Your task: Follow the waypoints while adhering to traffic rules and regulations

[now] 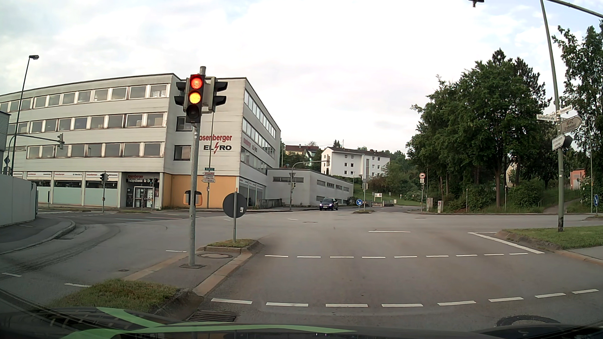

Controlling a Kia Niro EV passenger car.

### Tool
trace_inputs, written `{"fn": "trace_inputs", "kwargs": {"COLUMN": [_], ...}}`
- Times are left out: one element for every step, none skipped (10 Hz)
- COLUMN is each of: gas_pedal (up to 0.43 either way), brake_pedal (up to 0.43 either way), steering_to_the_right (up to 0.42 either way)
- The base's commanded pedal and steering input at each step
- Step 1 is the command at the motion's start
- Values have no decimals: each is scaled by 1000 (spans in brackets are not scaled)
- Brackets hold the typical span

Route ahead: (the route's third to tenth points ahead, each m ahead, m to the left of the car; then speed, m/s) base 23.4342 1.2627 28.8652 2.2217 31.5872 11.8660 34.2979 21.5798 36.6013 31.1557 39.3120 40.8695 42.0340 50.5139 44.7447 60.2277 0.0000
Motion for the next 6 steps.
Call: {"fn": "trace_inputs", "kwargs": {"gas_pedal": [0,0,0,0,0,0], "brake_pedal": [110,18,0,0,0,0], "steering_to_the_right": [-9,-9,-9,-9,-9,-9]}}
